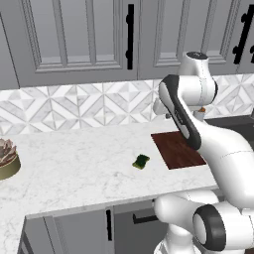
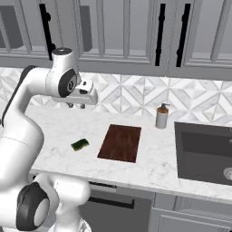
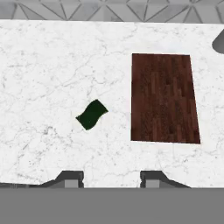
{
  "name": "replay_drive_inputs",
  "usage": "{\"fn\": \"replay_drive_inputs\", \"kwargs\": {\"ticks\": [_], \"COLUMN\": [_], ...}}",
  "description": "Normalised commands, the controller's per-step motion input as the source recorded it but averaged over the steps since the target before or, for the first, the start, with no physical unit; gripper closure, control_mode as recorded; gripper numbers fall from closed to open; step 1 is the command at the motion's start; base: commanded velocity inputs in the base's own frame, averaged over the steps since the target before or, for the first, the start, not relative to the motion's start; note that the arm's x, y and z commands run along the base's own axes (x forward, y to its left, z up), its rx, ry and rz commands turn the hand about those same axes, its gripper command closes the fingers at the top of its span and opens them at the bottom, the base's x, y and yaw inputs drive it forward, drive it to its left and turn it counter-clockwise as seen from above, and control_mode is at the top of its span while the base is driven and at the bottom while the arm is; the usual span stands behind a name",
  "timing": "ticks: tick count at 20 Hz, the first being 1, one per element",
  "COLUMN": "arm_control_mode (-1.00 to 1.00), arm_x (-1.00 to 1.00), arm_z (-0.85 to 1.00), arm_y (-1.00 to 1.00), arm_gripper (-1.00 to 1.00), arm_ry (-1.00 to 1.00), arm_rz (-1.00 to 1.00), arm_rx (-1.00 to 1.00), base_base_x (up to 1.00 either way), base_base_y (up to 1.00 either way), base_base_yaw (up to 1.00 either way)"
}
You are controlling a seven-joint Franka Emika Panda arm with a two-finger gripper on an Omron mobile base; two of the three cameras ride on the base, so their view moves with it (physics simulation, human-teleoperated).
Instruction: Pick up the sponge from the counter and clean the cutting board by briefly scrubbing or pressing down on the cutting board. Once finished, release the sponge.
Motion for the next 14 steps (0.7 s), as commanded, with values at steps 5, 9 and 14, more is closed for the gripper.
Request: {"fn": "replay_drive_inputs", "kwargs": {"ticks": [5,9,14], "arm_control_mode": [-1.00,-1.00,-1.00], "arm_x": [0.00,0.00,0.00], "arm_z": [0.00,-0.19,-0.45], "arm_y": [0.03,0.28,0.42], "arm_gripper": [-1.00,-1.00,-1.00], "arm_ry": [0.00,0.01,0.11], "arm_rz": [0.00,0.00,-0.07], "arm_rx": [0.00,0.00,0.00], "base_base_x": [0.00,0.00,0.00], "base_base_y": [0.00,0.00,0.00], "base_base_yaw": [0.00,0.00,0.00]}}
